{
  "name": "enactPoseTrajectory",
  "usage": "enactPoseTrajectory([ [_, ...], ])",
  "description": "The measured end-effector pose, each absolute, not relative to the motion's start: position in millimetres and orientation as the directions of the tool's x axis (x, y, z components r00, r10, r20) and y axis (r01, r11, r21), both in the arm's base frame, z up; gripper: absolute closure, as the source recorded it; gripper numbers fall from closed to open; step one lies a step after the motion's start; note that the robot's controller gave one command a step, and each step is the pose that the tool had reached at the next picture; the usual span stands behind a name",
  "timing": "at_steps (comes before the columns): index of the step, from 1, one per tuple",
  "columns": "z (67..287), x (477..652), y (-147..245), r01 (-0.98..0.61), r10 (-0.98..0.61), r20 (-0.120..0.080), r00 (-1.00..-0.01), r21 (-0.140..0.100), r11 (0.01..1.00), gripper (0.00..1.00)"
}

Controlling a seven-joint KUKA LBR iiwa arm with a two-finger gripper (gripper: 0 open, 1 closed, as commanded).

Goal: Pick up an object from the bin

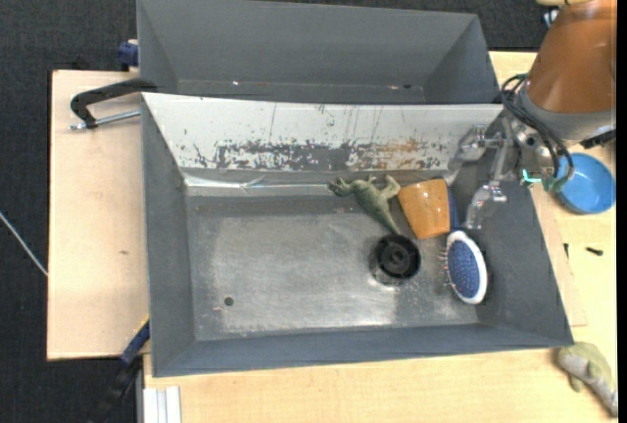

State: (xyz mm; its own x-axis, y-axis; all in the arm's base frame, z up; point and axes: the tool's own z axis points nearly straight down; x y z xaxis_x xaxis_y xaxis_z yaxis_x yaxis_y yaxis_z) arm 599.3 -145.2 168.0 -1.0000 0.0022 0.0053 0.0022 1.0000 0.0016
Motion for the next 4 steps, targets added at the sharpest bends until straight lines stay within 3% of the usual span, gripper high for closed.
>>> enactPoseTrajectory([
  [1, 74, 545.6, -129, -0.146, -0.146, -0.009, -0.989, 0.007, 0.989, 0.0],
  [2, 73, 507.8, -89, -0.248, -0.248, -0.009, -0.969, -0.003, 0.969, 0.0],
  [3, 73, 507.3, -90, -0.249, -0.249, -0.006, -0.969, -0.002, 0.969, 1.0],
  [4, 72, 506.1, -90, -0.248, -0.248, -0.002, -0.969, -0.001, 0.969, 0.0],
])
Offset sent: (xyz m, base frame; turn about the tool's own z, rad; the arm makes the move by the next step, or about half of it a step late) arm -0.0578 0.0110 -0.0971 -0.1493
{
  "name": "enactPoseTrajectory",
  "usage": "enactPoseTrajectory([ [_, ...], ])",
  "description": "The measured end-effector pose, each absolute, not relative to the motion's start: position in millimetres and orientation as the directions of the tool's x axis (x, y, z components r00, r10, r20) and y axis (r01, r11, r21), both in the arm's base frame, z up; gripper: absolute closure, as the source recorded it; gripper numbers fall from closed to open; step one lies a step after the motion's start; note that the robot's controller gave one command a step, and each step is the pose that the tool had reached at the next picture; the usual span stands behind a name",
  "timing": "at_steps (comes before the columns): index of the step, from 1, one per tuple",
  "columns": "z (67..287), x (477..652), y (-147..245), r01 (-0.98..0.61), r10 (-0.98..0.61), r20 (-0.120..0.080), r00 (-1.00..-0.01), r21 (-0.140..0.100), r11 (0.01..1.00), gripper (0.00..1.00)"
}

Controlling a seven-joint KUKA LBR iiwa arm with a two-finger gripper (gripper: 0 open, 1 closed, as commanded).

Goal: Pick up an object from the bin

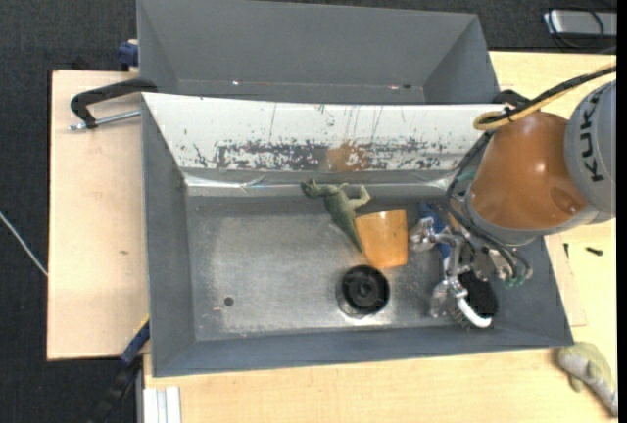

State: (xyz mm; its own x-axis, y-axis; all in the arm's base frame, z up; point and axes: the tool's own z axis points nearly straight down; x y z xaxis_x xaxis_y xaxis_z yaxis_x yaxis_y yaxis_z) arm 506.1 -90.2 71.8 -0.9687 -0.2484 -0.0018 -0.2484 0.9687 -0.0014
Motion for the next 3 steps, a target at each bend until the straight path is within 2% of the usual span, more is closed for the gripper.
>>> enactPoseTrajectory([
  [1, 72.6, 507.2, -89.5, -0.249, -0.249, -0.005, -0.969, -0.002, 0.969, 1.0],
  [2, 71.8, 506.1, -90.0, -0.249, -0.249, -0.002, -0.969, -0.001, 0.969, 0.0],
  [3, 72.6, 507.2, -89.5, -0.249, -0.249, -0.005, -0.968, -0.002, 0.968, 1.0],
])
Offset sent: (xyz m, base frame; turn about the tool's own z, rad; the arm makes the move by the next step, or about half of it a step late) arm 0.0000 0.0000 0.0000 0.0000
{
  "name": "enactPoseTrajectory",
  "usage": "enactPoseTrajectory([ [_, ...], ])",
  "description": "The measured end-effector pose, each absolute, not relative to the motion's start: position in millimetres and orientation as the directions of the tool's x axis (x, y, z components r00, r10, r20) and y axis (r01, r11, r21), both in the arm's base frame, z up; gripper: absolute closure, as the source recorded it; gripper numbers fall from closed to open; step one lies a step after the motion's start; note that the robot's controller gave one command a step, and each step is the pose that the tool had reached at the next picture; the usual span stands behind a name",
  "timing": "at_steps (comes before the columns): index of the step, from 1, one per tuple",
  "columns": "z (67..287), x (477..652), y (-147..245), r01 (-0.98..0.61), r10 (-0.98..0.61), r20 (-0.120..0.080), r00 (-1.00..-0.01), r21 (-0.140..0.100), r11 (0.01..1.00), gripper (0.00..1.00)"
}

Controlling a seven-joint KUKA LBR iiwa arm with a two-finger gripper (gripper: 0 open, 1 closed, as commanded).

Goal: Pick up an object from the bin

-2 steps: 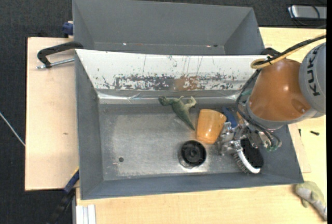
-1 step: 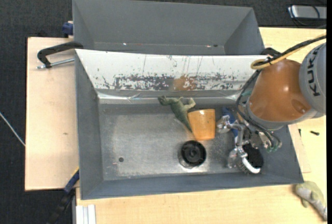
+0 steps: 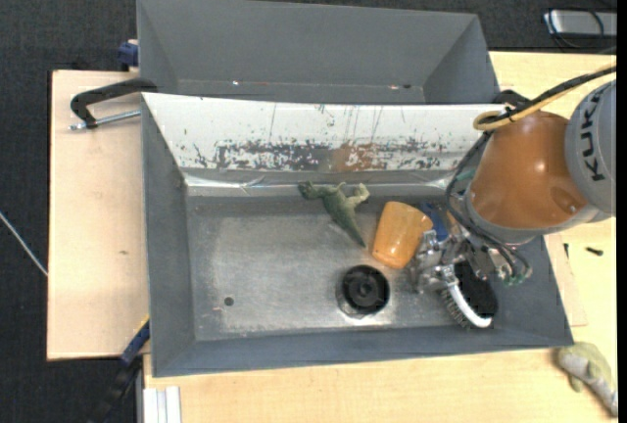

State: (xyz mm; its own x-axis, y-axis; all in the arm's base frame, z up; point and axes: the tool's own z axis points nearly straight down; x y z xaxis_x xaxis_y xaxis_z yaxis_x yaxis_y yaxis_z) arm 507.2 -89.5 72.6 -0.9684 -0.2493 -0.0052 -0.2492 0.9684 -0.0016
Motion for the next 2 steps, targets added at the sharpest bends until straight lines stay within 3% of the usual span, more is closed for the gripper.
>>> enactPoseTrajectory([
  [1, 71.9, 506.3, -89.8, -0.249, -0.249, -0.003, -0.969, -0.001, 0.969, 0.0],
  [2, 72.6, 507.1, -89.4, -0.249, -0.249, -0.005, -0.968, -0.002, 0.968, 1.0],
])
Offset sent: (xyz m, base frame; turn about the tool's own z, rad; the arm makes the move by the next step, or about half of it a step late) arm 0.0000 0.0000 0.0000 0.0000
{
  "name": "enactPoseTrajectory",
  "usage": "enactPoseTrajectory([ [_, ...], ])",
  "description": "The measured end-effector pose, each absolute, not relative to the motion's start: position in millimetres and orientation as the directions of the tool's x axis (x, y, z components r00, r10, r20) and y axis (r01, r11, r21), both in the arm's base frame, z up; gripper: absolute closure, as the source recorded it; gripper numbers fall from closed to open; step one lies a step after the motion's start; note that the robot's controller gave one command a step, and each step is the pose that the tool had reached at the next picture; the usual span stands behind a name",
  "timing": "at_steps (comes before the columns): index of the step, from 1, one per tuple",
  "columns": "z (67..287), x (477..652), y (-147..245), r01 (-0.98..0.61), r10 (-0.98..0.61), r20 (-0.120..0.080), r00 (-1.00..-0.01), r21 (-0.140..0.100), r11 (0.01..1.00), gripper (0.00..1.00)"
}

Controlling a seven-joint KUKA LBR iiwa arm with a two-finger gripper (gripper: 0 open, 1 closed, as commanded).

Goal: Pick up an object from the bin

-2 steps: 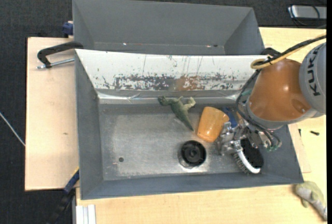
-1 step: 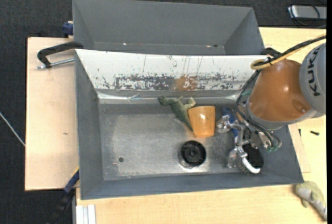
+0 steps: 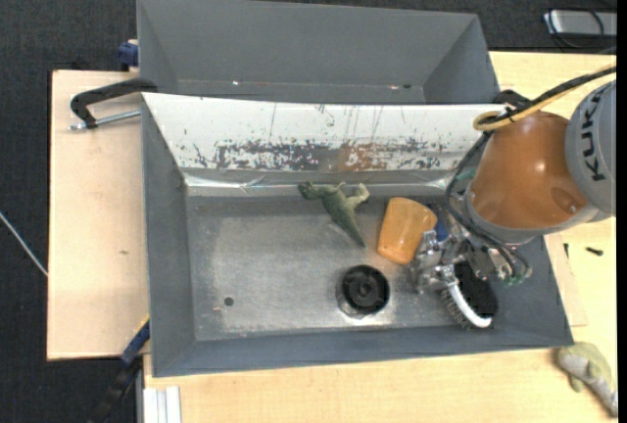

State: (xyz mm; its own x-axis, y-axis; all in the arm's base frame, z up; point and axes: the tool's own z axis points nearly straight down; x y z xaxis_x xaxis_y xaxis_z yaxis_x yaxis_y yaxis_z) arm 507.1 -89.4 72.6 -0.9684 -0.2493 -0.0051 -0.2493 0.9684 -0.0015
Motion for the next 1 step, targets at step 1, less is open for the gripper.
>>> enactPoseTrajectory([
  [1, 71.8, 506.3, -89.7, -0.249, -0.249, -0.004, -0.968, -0.002, 0.968, 0.0],
])
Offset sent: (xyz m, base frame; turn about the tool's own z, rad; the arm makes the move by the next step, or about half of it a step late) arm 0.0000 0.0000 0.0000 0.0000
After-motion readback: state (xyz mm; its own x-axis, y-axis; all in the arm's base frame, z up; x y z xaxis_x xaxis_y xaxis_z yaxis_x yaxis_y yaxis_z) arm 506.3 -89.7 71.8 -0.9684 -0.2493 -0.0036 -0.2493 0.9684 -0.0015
